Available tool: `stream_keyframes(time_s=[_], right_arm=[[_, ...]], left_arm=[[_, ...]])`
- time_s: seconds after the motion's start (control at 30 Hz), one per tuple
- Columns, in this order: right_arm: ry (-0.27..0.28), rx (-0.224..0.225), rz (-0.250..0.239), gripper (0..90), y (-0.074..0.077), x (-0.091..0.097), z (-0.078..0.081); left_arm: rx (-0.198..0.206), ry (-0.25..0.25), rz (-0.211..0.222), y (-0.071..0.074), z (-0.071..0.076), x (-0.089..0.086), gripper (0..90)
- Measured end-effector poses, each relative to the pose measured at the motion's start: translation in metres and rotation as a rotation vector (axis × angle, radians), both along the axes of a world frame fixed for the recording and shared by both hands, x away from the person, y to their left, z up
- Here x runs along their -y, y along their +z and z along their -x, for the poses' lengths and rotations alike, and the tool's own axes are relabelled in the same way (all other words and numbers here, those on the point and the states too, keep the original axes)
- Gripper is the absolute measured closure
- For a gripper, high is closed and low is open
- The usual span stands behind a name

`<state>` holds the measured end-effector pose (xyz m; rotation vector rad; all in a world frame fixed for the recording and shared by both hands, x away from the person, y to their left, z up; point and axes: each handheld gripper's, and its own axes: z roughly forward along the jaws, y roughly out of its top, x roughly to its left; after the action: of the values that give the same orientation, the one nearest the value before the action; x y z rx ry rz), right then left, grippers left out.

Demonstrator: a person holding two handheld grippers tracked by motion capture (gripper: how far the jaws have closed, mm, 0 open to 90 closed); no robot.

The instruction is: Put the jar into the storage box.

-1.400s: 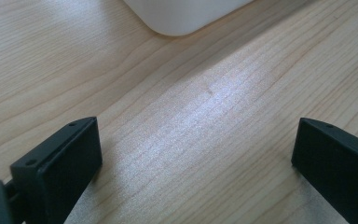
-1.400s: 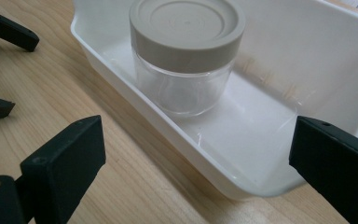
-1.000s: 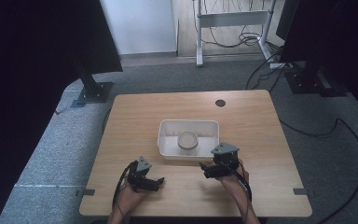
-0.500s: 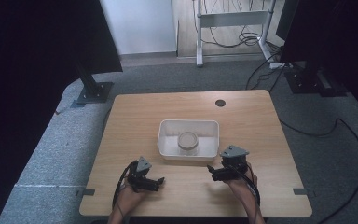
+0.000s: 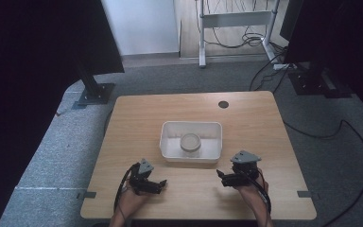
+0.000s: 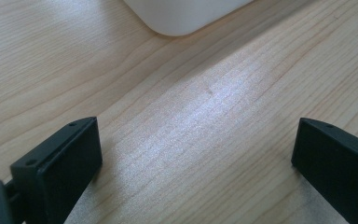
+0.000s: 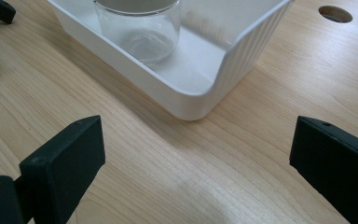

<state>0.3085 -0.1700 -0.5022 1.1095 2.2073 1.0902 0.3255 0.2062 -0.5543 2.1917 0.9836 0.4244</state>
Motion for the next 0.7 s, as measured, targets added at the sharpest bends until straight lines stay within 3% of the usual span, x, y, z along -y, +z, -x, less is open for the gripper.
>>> stream_keyframes(time_s=[0.7], right_arm=[[-0.046, 0.003, 0.005, 2.7, -0.004, 0.026, 0.016]], left_arm=[[0.0, 0.0, 0.0, 0.0, 0.0, 0.0, 1.3]])
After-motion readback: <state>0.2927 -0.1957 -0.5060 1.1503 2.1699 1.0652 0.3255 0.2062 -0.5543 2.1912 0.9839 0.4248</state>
